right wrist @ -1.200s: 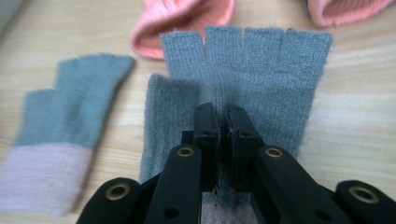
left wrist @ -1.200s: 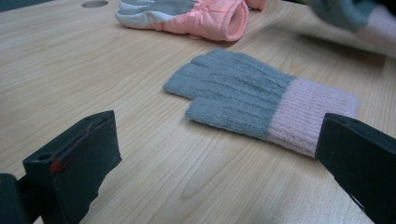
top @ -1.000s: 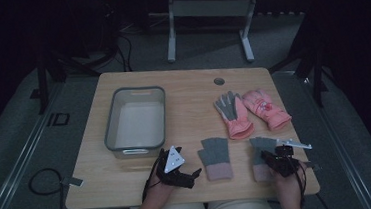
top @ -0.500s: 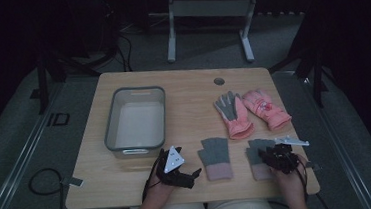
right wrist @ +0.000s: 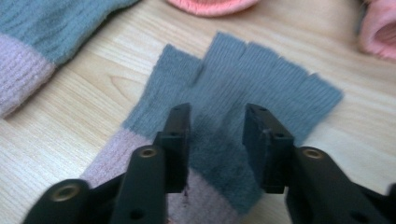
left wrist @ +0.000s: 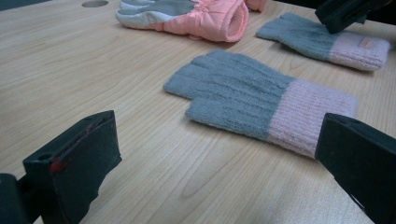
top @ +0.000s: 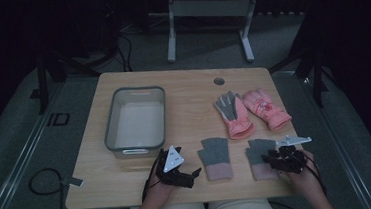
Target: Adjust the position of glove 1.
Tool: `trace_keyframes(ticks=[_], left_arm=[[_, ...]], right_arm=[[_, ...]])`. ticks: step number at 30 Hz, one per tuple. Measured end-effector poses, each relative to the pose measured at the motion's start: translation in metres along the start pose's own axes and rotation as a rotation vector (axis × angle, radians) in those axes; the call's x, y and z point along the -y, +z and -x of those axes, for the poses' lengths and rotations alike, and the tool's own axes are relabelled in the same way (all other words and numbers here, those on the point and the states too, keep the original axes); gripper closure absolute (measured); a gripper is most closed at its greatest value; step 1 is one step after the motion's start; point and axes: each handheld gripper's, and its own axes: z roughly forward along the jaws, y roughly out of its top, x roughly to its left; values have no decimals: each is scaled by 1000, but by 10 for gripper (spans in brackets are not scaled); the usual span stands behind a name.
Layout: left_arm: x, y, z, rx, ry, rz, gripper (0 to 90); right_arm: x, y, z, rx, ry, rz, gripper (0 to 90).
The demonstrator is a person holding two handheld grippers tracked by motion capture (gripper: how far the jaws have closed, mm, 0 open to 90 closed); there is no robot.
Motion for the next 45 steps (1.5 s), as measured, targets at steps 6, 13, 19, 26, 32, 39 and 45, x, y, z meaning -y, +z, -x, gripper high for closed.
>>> trace_keyframes(ticks=[6,13,19,26,32,39,45], left_arm=[[0,0,2,-3,19,-3,0],[0,0,2,-2,19,-2,0],[0,0,2,0,22,1,0],[0,0,2,2,20,4,0],[0,-1,1,15,13,15,0],[1,-2,1,44,11,26,0],[1,-1,2,30,16,18,0]], right_arm=[[9,9,-3,33,19,-8,663],[7,11,-7,70,39,-15,819],[7,11,-9,88,32,-13,845],[-4,-4,-9,80,61,16,854],[-32,-23,-13,58,53,92,854],[-62,-29,-35,-12,11,143,855],[-82,-29,-56,-78,-9,183,854]])
